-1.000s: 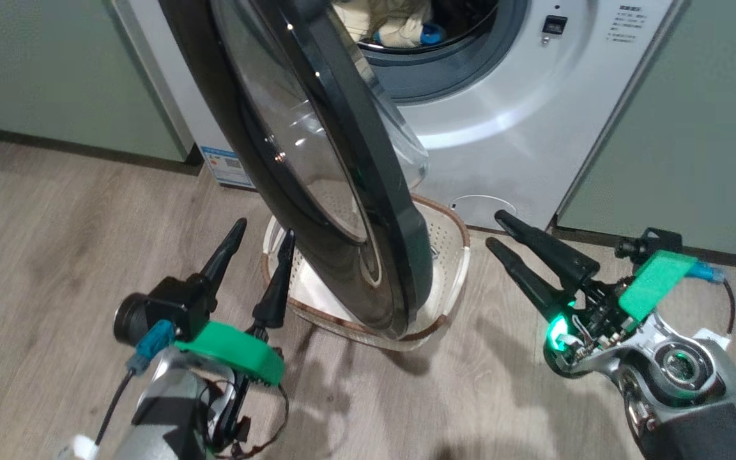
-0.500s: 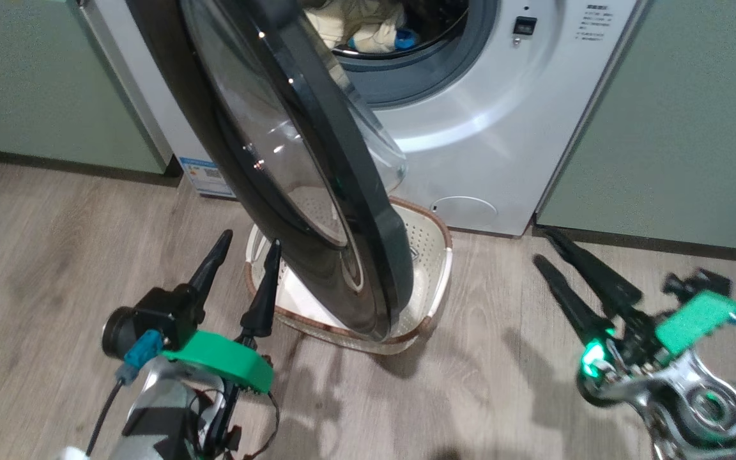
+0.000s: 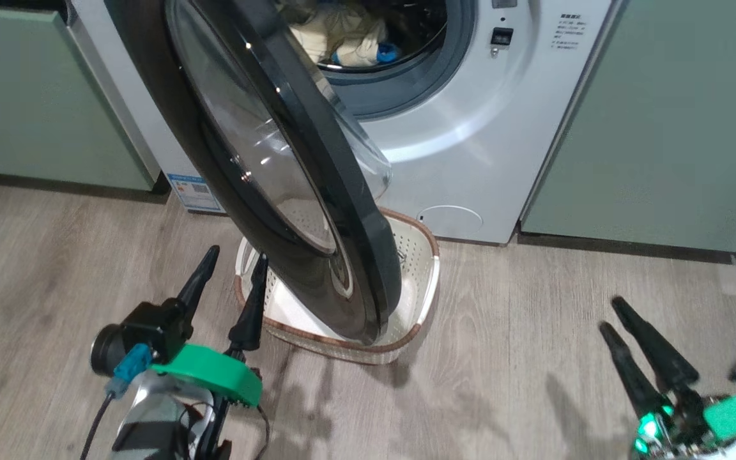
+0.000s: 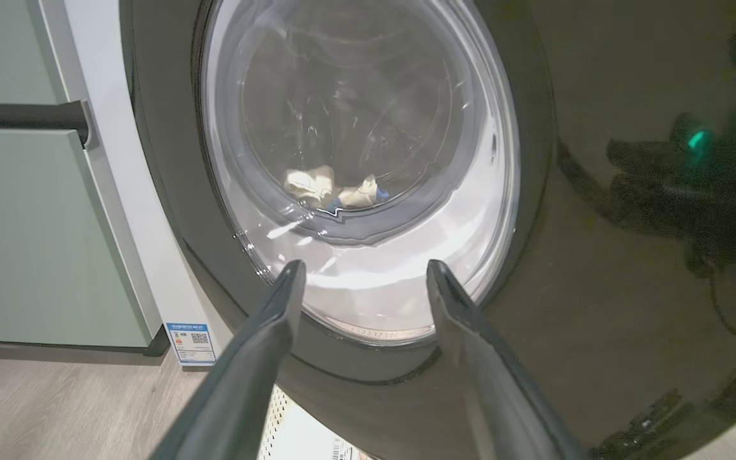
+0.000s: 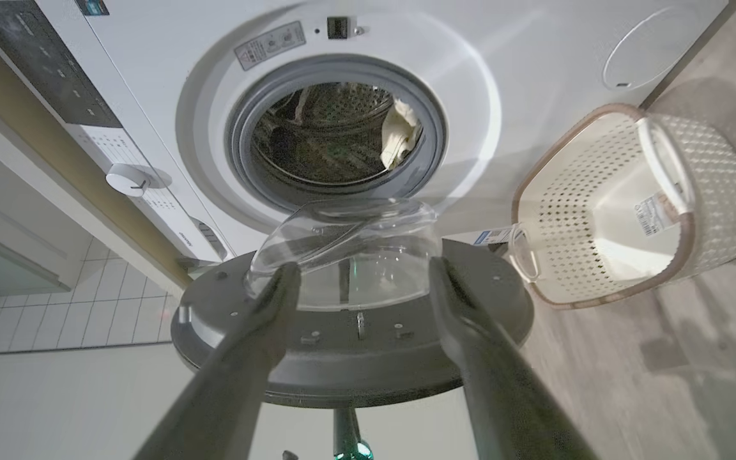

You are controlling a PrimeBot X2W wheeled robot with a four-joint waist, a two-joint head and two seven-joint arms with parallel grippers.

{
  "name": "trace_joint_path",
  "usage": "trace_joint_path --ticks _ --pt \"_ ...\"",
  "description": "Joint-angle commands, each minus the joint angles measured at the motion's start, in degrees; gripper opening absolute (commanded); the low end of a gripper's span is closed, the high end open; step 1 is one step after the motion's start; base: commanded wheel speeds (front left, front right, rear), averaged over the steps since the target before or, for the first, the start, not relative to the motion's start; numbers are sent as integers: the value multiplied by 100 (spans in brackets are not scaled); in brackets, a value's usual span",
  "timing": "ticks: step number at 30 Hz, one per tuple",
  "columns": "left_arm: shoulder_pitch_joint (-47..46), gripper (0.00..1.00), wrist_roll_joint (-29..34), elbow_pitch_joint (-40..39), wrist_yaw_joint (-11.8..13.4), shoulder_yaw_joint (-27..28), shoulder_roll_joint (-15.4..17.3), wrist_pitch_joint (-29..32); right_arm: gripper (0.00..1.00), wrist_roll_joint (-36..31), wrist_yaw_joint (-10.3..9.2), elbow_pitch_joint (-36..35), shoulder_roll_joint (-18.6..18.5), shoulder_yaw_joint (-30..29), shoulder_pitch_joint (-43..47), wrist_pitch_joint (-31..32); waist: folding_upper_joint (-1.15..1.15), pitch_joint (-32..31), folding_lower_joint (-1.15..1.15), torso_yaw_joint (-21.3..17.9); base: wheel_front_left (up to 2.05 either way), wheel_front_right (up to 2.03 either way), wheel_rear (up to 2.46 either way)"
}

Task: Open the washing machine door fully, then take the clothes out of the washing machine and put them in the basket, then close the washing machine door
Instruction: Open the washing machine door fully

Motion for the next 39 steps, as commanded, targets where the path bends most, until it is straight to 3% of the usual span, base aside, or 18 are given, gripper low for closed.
trace_joint_path --ticks 1,10,17,23,26,31,32,39 --pt "-112 100 54 -202 10 231 100 -36 100 -68 21 -246 -171 28 -54 -73 0 -20 0 -7 0 0 0" --pt "30 100 42 -206 60 223 91 -36 100 -451 21 -512 -108 -99 350 -555 0 -137 0 -102 0 0 0" --pt "39 100 41 -200 61 200 89 -36 100 -1257 21 -514 -187 -131 286 -1038 0 -167 0 -119 0 0 0" --pt "25 100 38 -206 72 219 93 -36 100 -3168 21 -416 -370 -178 85 -2301 0 -155 0 -129 0 0 0" --pt "29 100 36 -213 84 229 92 -36 100 -4516 21 -259 -563 -188 -32 -2747 0 -158 0 -138 0 0 0" --pt "32 100 36 -229 96 237 91 -36 100 -6674 21 -154 -440 -407 -120 -2921 0 -160 0 -129 0 0 0" --pt "32 100 36 -229 96 237 91 -36 100 -6674 21 -154 -440 -407 -120 -2921 0 -160 0 -129 0 0 0" --pt "41 100 33 -251 118 233 88 -36 100 -8440 21 -165 -36 -633 56 -2930 0 -146 0 -104 0 0 0"
